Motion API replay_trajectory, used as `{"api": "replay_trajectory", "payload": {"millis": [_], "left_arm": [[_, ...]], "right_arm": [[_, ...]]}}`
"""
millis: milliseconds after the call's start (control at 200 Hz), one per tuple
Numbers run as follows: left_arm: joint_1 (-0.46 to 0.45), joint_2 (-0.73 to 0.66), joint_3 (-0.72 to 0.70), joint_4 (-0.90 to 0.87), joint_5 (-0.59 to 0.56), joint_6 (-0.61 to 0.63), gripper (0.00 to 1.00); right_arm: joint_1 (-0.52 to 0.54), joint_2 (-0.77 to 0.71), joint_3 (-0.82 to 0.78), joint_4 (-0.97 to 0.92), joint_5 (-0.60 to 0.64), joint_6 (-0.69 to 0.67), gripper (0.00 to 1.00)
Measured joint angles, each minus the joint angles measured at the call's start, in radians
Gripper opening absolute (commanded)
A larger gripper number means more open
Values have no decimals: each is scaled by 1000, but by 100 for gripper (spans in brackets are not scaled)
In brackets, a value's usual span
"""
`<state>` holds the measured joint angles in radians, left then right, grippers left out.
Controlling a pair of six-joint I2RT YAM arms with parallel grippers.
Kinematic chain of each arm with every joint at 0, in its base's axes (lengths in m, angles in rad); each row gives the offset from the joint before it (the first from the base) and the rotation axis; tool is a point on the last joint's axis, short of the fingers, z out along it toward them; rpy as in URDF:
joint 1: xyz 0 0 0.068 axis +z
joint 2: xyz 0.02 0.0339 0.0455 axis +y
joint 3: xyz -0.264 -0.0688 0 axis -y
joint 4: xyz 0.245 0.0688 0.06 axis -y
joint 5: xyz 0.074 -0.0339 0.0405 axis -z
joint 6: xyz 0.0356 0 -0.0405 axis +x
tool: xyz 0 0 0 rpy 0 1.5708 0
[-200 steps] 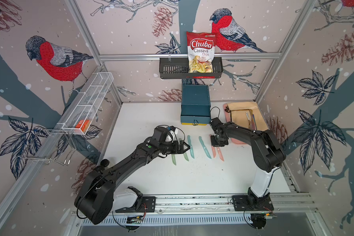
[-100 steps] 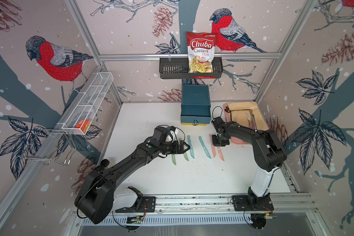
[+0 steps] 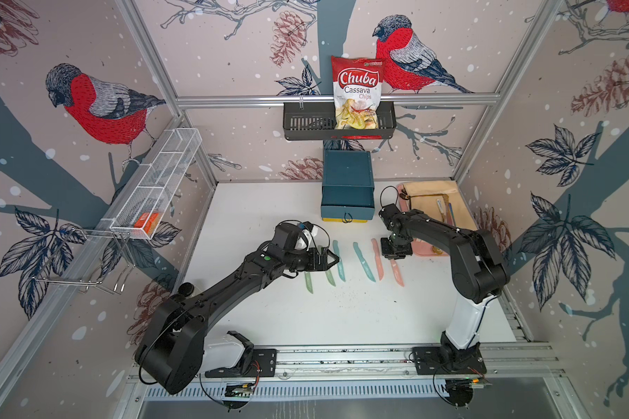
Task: Place the fruit knives into the drawer by color
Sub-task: Pick up the fruit knife from the center of the board.
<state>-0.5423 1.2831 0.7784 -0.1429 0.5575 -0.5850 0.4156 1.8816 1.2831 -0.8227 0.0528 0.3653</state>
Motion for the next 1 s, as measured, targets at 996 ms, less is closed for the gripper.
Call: {"api": "replay_trajectory", "payload": {"millis": [996], "left_arm": [[0,36,32,3,15,17,97]], "right_arm": [[-18,-47,102,-92,6,1,0]]}}
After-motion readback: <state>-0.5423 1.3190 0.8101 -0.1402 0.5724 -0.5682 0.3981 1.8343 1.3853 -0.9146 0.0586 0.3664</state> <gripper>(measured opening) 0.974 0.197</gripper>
